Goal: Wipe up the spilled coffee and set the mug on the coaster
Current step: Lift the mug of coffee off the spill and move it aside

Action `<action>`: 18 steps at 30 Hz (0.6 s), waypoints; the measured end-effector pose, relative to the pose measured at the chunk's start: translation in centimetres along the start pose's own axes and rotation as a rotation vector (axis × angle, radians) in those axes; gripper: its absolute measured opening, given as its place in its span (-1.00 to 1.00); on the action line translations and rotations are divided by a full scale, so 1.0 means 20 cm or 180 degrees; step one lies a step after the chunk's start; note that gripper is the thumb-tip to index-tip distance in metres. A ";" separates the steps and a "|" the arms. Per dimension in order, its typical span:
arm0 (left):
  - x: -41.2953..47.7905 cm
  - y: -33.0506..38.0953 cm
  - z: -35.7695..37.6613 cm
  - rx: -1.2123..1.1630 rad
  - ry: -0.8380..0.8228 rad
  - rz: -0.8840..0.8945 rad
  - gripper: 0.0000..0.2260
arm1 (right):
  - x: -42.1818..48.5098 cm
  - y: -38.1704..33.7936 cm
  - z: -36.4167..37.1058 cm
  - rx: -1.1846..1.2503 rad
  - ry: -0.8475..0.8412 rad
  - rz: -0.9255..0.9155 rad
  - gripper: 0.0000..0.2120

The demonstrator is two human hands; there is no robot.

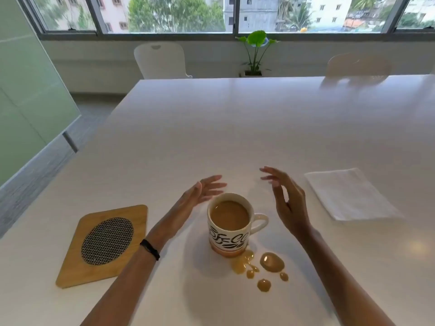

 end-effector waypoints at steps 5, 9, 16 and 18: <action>-0.09 -0.01 0.10 -0.0069 -0.0826 -0.0435 -0.35 | -0.04 -0.02 0.04 0.0395 -0.0436 0.0223 -0.70; -0.12 -0.01 0.13 -0.0042 -0.1048 -0.0377 -0.23 | -0.10 0.00 0.10 0.0570 -0.1048 0.0603 -0.72; -0.12 -0.04 0.16 0.0410 -0.0879 0.0131 -0.17 | -0.19 0.04 0.15 0.1064 -0.1705 0.1589 -0.70; -0.12 -0.02 0.17 0.0359 -0.0748 0.0234 -0.20 | -0.20 0.04 0.17 0.1176 -0.1820 0.1679 -0.67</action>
Point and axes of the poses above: each hand's wrist, its own x-axis towards the middle knuckle, its own z-axis out of the palm, y = z × x, the point moved 8 cm from there along x, towards the middle knuckle, and after that the axes turned 12 degrees about y, right-handed, at the moved point
